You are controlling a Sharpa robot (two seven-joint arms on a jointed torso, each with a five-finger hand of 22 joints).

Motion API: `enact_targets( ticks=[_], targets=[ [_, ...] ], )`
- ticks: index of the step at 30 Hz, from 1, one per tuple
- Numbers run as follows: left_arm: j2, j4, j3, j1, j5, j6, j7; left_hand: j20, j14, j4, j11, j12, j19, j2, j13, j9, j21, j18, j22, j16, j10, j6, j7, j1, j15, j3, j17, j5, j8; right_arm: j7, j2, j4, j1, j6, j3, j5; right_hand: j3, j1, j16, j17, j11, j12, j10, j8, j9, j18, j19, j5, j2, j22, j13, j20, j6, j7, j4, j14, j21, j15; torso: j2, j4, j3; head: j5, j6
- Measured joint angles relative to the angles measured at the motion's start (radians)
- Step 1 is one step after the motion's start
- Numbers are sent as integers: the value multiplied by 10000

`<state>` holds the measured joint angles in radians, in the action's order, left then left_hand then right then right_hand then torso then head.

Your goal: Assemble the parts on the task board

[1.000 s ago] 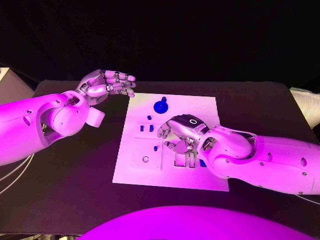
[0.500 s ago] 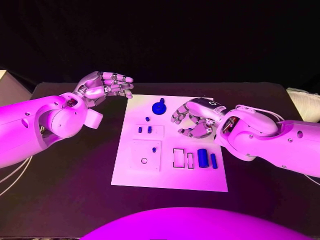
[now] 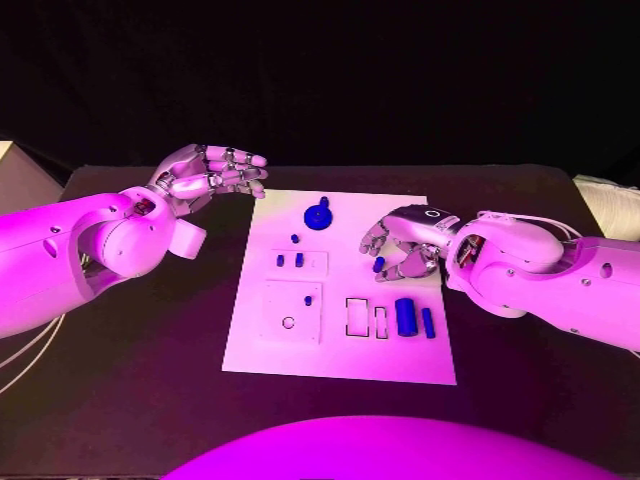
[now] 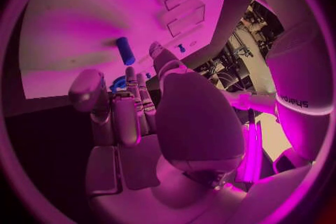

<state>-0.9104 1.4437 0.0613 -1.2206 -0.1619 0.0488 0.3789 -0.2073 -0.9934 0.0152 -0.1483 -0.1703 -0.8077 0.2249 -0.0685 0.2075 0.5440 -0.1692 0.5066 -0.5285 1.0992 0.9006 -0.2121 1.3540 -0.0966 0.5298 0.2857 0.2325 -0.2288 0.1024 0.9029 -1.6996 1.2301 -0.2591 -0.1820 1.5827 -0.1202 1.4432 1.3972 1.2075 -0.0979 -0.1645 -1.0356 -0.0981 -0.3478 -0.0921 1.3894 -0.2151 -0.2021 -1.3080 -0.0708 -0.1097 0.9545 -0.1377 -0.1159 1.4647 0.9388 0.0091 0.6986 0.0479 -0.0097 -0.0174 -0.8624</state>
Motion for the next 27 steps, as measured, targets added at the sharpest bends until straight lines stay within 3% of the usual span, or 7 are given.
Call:
enact_targets(
  ticks=[11, 18, 23, 27],
  targets=[
    [-3, 0, 1, 0, 9, -2, 0, 0, 0, 0, 0, 0, 0, 0, 0, 1, 0, 0, 1, 0, 0, 0, 0, 0, 0, 0, -1, 0, 0, 623, -65, 130, -66, 79, -3, 833, -255, 499, -1, -63, 0, -232, 0, 0, 26, -1, 36, 163, 227, 2, 0, -36, 201, 10, -335, 0, 104, 0, -2, 0, -2, -12, 3],
    [-9, 1, 2, 0, 14, -4, 0, 0, 0, 0, 0, 0, 0, 0, 1, 2, 0, 0, 1, 0, 0, 0, 0, 0, 0, 0, -2, 0, 0, 842, -85, 170, -116, 67, -4, 1116, -1506, 822, 97, 26, 59, -373, -207, 0, 117, -2, 165, 649, 34, 2, 31, 23, 630, -43, -722, 0, 324, 0, -3, -5, -5, -41, -15],
    [-10, 2, 3, 0, 16, -4, -4, 0, 0, 0, 0, 0, 0, 0, -10, 2, -67, 0, -19, 39, 0, 0, 0, 0, 0, 0, 28, 0, 0, 905, -111, 161, -134, 62, -6, 1199, -2487, 819, 146, 116, 117, -474, -651, -138, 121, -3, 217, 737, -102, 3, 31, 76, 1013, -37, -985, 0, 543, 0, -5, -6, -6, -46, -27],
    [-12, 2, 3, 0, 17, -4, -6, 0, 0, 0, 0, 0, 0, 0, -10, 2, -67, 0, -19, 39, 0, 0, 0, 0, 0, 0, 27, 0, 0, 914, -130, 135, -145, 61, -7, 1205, -2926, 649, 204, 176, 184, -474, -902, -197, 91, -2, 289, 737, -272, 3, 31, 76, 1170, 13, -1086, 13, 691, -13, -6, -6, -6, -47, -33]
  ],
)
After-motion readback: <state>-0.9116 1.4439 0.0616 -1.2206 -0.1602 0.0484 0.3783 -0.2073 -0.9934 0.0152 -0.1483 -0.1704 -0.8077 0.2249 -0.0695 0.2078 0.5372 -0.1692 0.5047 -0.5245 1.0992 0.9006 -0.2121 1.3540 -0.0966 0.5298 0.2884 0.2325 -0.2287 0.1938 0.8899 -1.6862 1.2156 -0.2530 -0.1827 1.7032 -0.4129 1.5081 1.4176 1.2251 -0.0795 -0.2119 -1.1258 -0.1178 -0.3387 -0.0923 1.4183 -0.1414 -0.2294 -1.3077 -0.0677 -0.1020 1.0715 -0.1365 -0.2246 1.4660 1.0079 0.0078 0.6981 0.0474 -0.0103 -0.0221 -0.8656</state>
